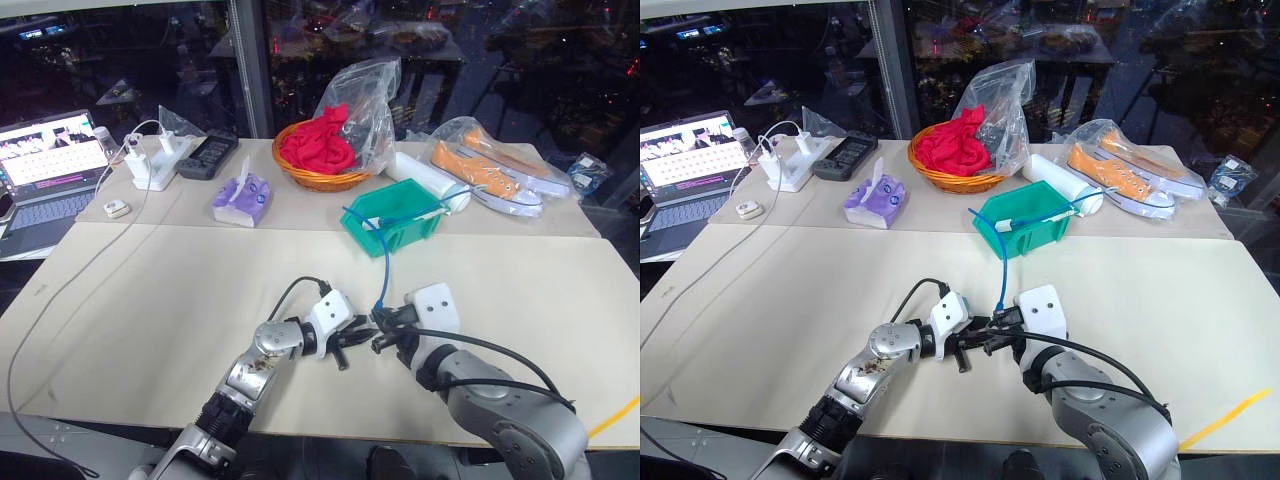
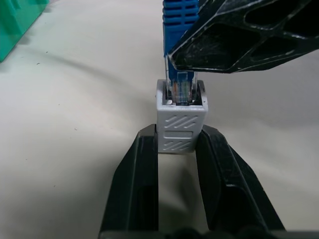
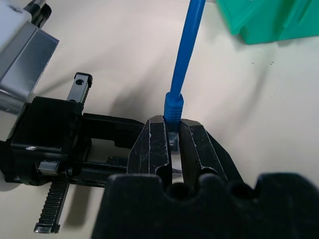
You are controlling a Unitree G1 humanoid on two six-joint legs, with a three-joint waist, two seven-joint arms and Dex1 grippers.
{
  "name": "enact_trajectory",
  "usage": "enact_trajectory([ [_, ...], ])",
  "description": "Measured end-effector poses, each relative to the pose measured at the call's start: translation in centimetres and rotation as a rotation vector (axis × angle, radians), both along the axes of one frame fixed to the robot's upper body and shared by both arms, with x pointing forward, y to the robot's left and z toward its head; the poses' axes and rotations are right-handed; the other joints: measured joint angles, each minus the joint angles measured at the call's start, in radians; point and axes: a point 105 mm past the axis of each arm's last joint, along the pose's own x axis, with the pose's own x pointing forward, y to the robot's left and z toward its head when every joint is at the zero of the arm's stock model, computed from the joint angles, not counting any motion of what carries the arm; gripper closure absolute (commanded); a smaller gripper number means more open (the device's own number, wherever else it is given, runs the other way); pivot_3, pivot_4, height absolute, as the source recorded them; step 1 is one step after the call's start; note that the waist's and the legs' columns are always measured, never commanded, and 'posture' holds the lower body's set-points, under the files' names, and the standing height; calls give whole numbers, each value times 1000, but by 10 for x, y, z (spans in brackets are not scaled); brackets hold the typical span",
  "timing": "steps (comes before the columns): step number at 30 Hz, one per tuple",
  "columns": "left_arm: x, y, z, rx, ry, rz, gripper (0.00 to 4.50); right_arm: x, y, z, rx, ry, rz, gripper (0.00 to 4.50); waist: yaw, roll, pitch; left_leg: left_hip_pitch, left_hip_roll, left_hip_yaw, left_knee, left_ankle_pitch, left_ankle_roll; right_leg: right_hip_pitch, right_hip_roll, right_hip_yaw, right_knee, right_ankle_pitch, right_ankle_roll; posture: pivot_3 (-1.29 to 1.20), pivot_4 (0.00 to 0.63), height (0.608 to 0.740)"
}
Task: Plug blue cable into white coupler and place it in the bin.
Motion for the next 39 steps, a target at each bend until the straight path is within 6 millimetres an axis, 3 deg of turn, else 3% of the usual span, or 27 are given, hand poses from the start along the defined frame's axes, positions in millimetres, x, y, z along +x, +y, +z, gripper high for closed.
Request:
enact_trajectory([
  [39,0,5,-4,20,13,11,3903,0,7,-3,-61,57,30,4500,-19,2,-9,2,0,0,0,0,0,1,0,0,0,-1,0,0,150,728],
])
